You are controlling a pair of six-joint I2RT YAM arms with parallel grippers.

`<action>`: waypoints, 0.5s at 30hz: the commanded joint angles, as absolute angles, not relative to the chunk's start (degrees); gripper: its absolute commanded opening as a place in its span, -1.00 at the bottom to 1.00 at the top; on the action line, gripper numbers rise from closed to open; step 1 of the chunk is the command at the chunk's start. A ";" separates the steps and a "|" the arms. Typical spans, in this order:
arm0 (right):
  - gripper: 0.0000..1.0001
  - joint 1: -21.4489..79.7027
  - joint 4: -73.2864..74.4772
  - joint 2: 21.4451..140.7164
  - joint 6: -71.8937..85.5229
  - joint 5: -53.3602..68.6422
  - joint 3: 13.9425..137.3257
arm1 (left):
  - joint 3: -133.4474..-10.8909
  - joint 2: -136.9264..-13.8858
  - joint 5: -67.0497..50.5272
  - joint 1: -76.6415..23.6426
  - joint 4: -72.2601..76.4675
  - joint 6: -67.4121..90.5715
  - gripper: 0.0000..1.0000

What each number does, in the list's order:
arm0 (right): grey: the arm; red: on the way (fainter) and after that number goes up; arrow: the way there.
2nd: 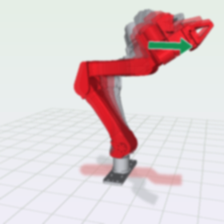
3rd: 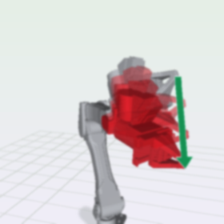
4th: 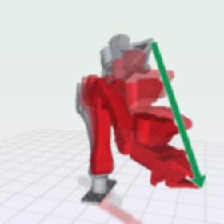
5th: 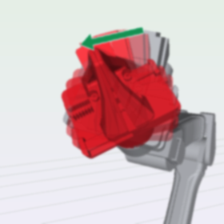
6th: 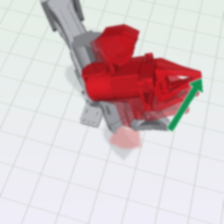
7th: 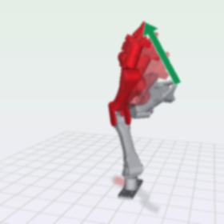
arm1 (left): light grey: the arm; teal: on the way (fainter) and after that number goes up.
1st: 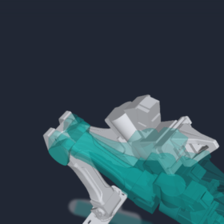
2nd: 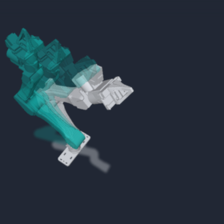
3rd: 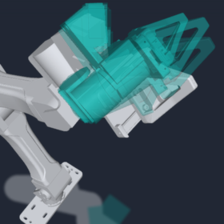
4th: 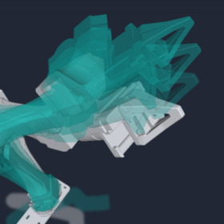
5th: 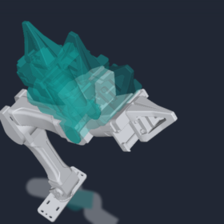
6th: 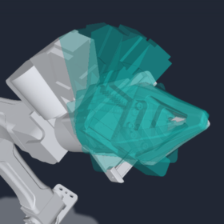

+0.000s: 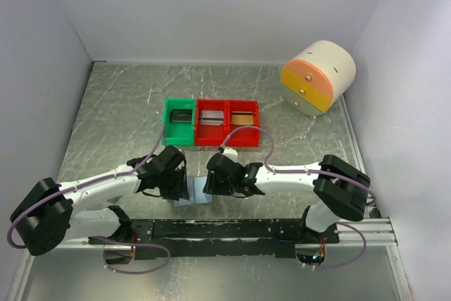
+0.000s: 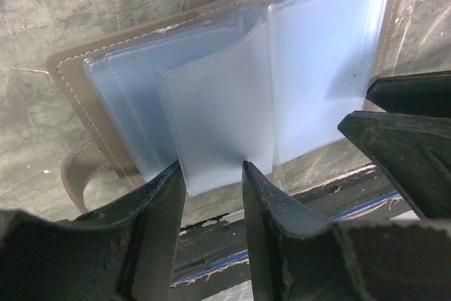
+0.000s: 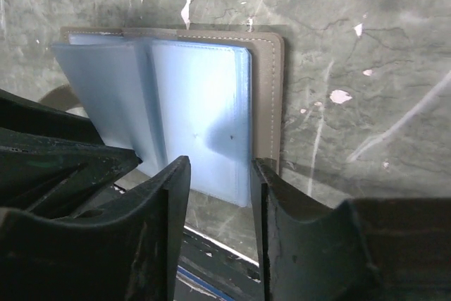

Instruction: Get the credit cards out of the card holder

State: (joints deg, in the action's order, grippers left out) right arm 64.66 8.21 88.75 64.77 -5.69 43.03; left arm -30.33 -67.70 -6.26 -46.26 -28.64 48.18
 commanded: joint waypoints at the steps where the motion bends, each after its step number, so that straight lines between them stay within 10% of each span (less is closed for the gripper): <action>1: -0.16 64.52 8.33 86.32 67.95 -8.51 40.37 | -30.33 -66.62 -5.23 -46.75 -29.33 47.15 -0.03; 15: -0.28 63.35 -8.49 88.12 72.35 -1.13 32.54 | -30.96 -66.88 -4.70 -46.71 -30.41 47.12 -0.02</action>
State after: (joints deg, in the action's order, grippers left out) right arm 63.68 -4.69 86.15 70.24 -2.68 33.98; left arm -30.30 -66.70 -5.93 -46.33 -29.78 48.14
